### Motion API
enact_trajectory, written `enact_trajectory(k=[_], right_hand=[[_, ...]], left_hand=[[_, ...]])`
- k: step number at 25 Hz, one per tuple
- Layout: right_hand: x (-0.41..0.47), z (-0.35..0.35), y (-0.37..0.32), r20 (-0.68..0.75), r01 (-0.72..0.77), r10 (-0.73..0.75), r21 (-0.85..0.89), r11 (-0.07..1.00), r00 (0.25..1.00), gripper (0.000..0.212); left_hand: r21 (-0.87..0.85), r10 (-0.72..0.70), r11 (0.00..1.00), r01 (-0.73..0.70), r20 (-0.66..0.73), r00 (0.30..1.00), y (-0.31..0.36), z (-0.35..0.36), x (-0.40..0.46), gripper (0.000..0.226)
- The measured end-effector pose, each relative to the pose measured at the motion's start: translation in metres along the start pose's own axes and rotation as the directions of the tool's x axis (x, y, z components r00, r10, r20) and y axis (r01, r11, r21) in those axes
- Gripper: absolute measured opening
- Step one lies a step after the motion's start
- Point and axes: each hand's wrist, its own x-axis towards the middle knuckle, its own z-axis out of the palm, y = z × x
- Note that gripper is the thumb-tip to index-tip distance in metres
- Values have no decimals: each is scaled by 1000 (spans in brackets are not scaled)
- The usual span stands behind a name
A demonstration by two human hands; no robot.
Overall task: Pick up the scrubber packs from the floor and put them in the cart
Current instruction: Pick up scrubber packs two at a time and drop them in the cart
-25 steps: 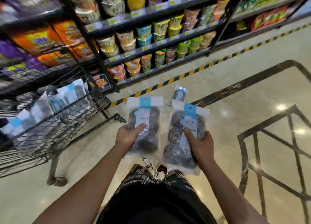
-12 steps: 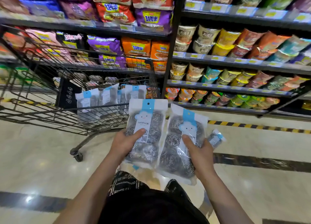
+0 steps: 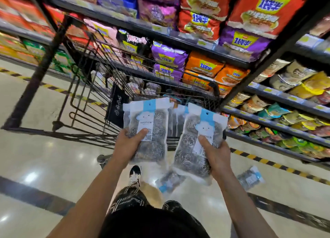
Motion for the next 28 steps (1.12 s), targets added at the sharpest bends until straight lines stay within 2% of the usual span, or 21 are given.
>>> enact_trajectory(k=[3, 7, 8, 10, 13, 17, 20, 22, 26, 28], right_hand=[[28, 59, -21, -22, 25, -26, -73, 997, 999, 23], [67, 112, -31, -232, -19, 30, 48, 999, 972, 55], [75, 119, -31, -298, -25, 49, 85, 996, 953, 59], [92, 129, -32, -375, -4, 28, 64, 998, 927, 62], [127, 138, -28, -361, 37, -69, -95, 995, 930, 60], [175, 135, -8, -242, 30, -140, -410, 912, 960, 54], [223, 139, 31, -134, -62, -20, -583, 810, 991, 57], [236, 137, 45, -140, -118, 38, -626, 771, 989, 67], [255, 126, 71, -90, -163, 143, -731, 663, 986, 52], [257, 126, 74, -59, -140, 146, -752, 644, 987, 64]], left_hand=[[29, -9, 1000, 9, 29, 1000, 28, -26, 60, 45], [95, -31, 995, 27, 45, 999, 39, -42, 131, 59], [103, -51, 994, 46, 50, 997, 39, -41, 144, 58], [98, -100, 991, 96, 38, 994, 35, -37, 165, 42], [139, -162, 978, 156, 34, 986, 21, -30, 193, 23], [177, -278, 946, 271, 15, 961, -12, -24, 220, 42], [264, -316, 916, 303, 7, 949, -49, -14, 251, 31], [330, -316, 899, 286, 41, 948, -55, -15, 257, 25], [538, -366, 780, 319, -21, 930, -72, -8, 272, 39], [589, -346, 750, 302, -40, 937, -69, -7, 270, 44]])
